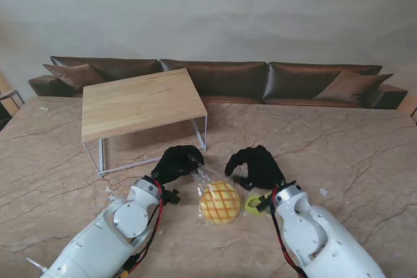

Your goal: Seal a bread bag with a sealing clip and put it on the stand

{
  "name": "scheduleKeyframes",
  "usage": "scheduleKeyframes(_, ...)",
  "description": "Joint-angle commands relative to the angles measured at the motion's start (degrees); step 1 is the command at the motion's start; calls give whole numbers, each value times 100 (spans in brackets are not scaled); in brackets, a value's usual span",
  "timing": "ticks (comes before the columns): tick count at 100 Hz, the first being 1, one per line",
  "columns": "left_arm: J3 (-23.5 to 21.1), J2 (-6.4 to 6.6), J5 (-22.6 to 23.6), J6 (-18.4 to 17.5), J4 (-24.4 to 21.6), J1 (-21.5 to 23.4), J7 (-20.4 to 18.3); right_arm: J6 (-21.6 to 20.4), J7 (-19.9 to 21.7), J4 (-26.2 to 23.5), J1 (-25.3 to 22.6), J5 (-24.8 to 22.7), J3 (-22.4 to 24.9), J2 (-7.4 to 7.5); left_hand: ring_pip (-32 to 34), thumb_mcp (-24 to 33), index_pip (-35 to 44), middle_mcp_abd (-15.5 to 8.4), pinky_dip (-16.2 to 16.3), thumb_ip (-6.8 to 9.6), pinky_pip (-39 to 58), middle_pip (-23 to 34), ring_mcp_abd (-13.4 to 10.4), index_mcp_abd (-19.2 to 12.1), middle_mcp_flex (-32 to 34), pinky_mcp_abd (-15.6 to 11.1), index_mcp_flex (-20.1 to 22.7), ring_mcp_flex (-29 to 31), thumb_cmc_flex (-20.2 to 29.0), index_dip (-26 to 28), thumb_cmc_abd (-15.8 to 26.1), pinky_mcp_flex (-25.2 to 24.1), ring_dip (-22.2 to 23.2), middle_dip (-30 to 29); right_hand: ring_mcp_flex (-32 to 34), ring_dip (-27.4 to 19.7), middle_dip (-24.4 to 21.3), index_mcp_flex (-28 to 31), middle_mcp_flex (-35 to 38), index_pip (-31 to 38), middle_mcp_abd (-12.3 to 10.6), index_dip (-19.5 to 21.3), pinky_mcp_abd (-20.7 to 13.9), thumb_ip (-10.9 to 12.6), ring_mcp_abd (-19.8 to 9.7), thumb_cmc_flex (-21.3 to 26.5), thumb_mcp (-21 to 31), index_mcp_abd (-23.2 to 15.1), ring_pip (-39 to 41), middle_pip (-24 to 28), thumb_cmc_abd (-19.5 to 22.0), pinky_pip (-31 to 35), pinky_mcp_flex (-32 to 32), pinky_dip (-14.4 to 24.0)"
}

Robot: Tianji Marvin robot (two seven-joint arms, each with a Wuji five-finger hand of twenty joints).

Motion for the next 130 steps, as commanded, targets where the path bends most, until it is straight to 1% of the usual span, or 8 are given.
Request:
scheduleKeyframes(1,19,-38,119,-83,30,50,147,-106,87,-192,-246,-15,97,232,-78,132,160,-108,-121,117,1,-36,-226,-21,-18,-176,180,181,234,200,-214,106,-80,122,-623,-506,-553,-286,-723,-364,49,248,-176,-123,-226,-925,-396,276,-595,-462,23,-375,-369,-24)
scheduleKeyframes(9,40,-42,405,-169,69,54,349,-125,318,-428,-430,202,258,246,-102,141,160,-156,-150,112,-6,-17,-234,-15,-30,-188,176,183,229,270,-209,109,-101,174,-902,-1358,-1134,-266,-1140,-1228,172,1432,-164,966,-120,-1710,-897,771,-1344,-743,781,-625,-521,104)
scheduleKeyframes(33,94,-75,998,-378,148,105,867,672,160,-777,-500,1147,243,61,-144,172,186,-252,-213,93,-41,15,-281,-21,-77,-232,128,165,230,531,-196,99,-149,331,-165,-2347,-1626,-1836,-1482,-2476,387,1159,126,1180,100,-1504,-1774,1912,-2569,-920,1802,-730,26,43)
scheduleKeyframes(53,74,-73,1276,-460,103,176,1110,564,1279,-653,-245,1333,334,283,-151,197,166,-293,-233,82,-46,10,-290,-37,-85,-241,122,163,213,637,-200,98,-171,385,-711,-3209,-1935,-3943,-2886,-2687,494,194,76,774,363,-1295,-46,2478,-3499,-1192,-702,-1357,-229,-495)
scheduleKeyframes(73,48,-64,1382,-533,11,243,1188,424,1278,-89,154,1107,-9,296,-149,201,154,-330,-244,77,-53,1,-301,-54,-92,-261,108,159,208,702,-199,83,-178,413,-149,-3370,-1909,-3973,-2528,-2351,447,134,139,760,355,-673,334,2313,-3414,-1135,-1385,-1153,204,-621)
scheduleKeyframes(112,-122,10,1595,-752,-372,531,1210,-43,299,1347,1079,2383,-874,-211,-149,194,114,-383,-245,68,-45,-22,-332,-81,-96,-304,77,147,183,795,-183,43,-182,437,2691,-2802,-1779,-982,658,-1260,323,939,441,1146,294,723,160,1006,-2260,-676,-193,779,2150,-600)
scheduleKeyframes(119,-151,18,1675,-773,-417,569,1262,-272,340,1462,1130,2853,-928,-292,-146,190,80,-385,-238,65,-31,-32,-345,-93,-88,-314,55,153,169,791,-178,49,-182,431,3233,-2563,-1844,-345,1563,-566,319,-196,491,378,318,1310,-41,782,-1758,-757,-131,1371,2501,-682)
scheduleKeyframes(130,-188,45,1823,-765,-475,603,1319,-571,144,1638,1197,3096,-1001,-412,-163,137,-75,-360,-236,47,-44,-83,-327,-15,-86,-316,-61,118,127,639,-113,-11,-187,369,3914,-2342,-1845,761,2489,-1,272,-733,457,495,401,1676,-16,520,-864,-467,311,2159,3232,-908)
